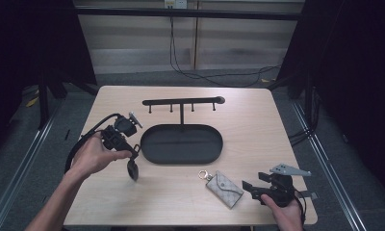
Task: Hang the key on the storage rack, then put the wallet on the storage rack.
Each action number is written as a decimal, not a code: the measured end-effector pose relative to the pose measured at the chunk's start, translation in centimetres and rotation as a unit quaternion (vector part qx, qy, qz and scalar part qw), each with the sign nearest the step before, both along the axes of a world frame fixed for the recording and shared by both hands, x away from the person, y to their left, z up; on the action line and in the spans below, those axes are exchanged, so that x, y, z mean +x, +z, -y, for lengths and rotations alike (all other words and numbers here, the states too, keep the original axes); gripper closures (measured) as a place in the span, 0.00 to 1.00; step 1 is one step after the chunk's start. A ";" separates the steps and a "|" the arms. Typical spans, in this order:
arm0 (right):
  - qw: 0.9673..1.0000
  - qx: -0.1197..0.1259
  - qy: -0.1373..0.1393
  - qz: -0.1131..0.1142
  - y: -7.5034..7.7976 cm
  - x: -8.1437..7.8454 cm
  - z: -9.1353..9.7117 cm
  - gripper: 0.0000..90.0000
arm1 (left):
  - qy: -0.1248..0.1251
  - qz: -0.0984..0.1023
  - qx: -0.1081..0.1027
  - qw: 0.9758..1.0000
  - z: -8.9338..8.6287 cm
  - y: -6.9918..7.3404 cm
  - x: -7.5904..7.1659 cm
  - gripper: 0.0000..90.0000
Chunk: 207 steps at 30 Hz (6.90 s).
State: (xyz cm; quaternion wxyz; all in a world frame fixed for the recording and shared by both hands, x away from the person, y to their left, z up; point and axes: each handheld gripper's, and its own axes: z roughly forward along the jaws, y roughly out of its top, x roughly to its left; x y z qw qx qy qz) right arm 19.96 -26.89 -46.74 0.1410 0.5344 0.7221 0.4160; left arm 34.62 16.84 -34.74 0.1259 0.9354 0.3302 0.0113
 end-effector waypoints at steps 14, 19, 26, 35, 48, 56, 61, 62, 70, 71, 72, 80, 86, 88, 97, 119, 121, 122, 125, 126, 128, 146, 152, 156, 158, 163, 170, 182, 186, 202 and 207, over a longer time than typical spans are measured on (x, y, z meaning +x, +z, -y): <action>1.000 0.000 0.002 -0.002 0.0 0.0 0.0 0.24 | 0.002 -0.007 -0.002 1.000 1.1 2.2 1.2 0.79; 1.000 0.000 0.002 -0.003 0.0 0.0 0.0 0.23 | 0.010 -0.010 -0.010 1.000 1.4 2.9 1.8 0.79; 1.000 0.000 0.002 -0.003 0.0 0.0 0.0 0.23 | 0.011 -0.013 0.003 1.000 2.1 3.2 2.5 0.79; 1.000 0.000 0.003 -0.003 0.0 0.0 -0.1 0.23 | 0.026 -0.019 -0.003 0.999 2.5 4.2 4.0 0.79; 1.000 0.002 0.008 -0.001 0.0 -0.1 0.0 0.23 | 0.045 -0.029 0.010 0.999 3.1 5.2 6.8 0.79; 1.000 0.003 0.011 -0.001 0.0 0.0 0.0 0.23 | 0.051 -0.028 0.002 0.998 3.4 5.0 7.3 0.79; 1.000 0.002 0.013 0.000 0.0 0.0 0.0 0.23 | 0.059 -0.033 0.010 0.998 3.7 4.4 8.0 0.79; 1.000 0.002 0.013 0.000 0.0 0.0 0.0 0.23 | 0.063 -0.030 0.013 0.998 3.8 4.3 8.2 0.79; 1.000 0.001 0.017 -0.002 0.0 0.0 0.0 0.21 | 0.067 -0.029 0.013 0.997 4.2 4.5 8.8 0.79; 1.000 0.001 0.021 0.000 0.0 0.0 -0.1 0.20 | 0.068 -0.028 0.019 0.997 4.5 4.6 9.1 0.79; 1.000 0.001 0.022 0.002 0.0 -0.1 -0.2 0.19 | 0.066 -0.028 0.019 0.997 4.6 4.7 9.2 0.79; 1.000 0.001 0.026 0.003 0.0 -0.2 -0.2 0.18 | 0.067 -0.028 0.038 0.997 5.5 4.2 9.8 0.79; 1.000 0.000 0.028 0.003 0.0 -0.1 -0.2 0.18 | 0.084 -0.025 0.035 0.996 5.3 3.9 10.2 0.79; 1.000 0.000 0.028 0.002 0.0 -0.1 -0.2 0.18 | 0.087 -0.023 0.033 0.995 5.3 3.8 10.3 0.79; 1.000 -0.001 0.027 0.002 0.0 -0.1 -0.2 0.19 | 0.096 -0.027 0.031 0.995 5.8 3.4 10.9 0.79; 1.000 -0.003 0.026 -0.001 -0.1 0.0 -0.2 0.19 | 0.105 -0.010 -0.002 0.994 4.3 3.7 10.1 0.48; 1.000 -0.003 0.026 -0.002 -0.1 0.0 -0.2 0.19 | 0.101 -0.013 -0.017 0.995 3.8 3.7 9.9 0.43; 1.000 -0.003 0.026 -0.002 -0.1 0.0 -0.2 0.19 | 0.099 -0.013 -0.022 0.995 3.6 3.7 9.8 0.43; 1.000 -0.003 0.026 -0.002 -0.1 0.0 -0.2 0.19 | 0.093 -0.001 -0.035 0.995 3.3 3.8 8.9 0.39; 1.000 -0.003 0.026 -0.003 -0.1 0.0 -0.3 0.19 | 0.086 0.002 -0.036 0.996 3.1 3.8 8.7 0.37; 1.000 -0.003 0.025 -0.003 -0.1 0.0 -0.3 0.19 | 0.086 0.004 -0.041 0.995 3.0 3.9 8.6 0.35; 1.000 -0.005 0.025 -0.004 -0.1 0.1 -0.2 0.19 | 0.063 0.037 -0.119 0.990 -0.5 1.9 5.9 0.22; 1.000 -0.004 0.024 -0.007 -0.2 0.1 -0.2 0.19 | 0.045 0.056 -0.117 0.991 -1.1 1.0 3.7 0.21; 1.000 -0.006 0.024 -0.007 -0.2 0.1 -0.3 0.19 | 0.047 0.066 -0.130 0.988 -1.5 0.6 3.0 0.21; 1.000 -0.005 0.024 -0.007 -0.1 0.1 -0.3 0.19 | 0.043 0.054 -0.149 0.986 -2.0 0.3 2.7 0.22; 1.000 -0.005 0.023 -0.008 -0.2 0.1 -0.2 0.19 | 0.040 0.064 -0.161 0.984 -2.9 -1.0 1.7 0.22; 1.000 -0.005 0.021 -0.007 -0.2 0.1 -0.2 0.19 | 0.052 0.088 -0.169 0.980 -3.5 -2.9 -0.8 0.23; 1.000 -0.007 0.019 -0.010 -0.2 0.4 -0.5 0.19 | 0.061 0.099 -0.184 0.976 -5.1 -4.7 -4.3 0.24; 1.000 -0.009 0.019 -0.009 -0.2 0.3 -0.5 0.19 | 0.065 0.097 -0.185 0.976 -5.9 -6.2 -5.3 0.24; 1.000 -0.010 0.021 -0.016 0.0 0.6 -0.6 0.20 | 0.094 0.107 -0.244 0.959 -8.4 -9.2 -8.6 0.20; 0.999 -0.008 0.026 -0.023 0.3 0.9 -0.8 0.21 | 0.101 0.100 -0.253 0.957 -9.2 -10.5 -9.6 0.24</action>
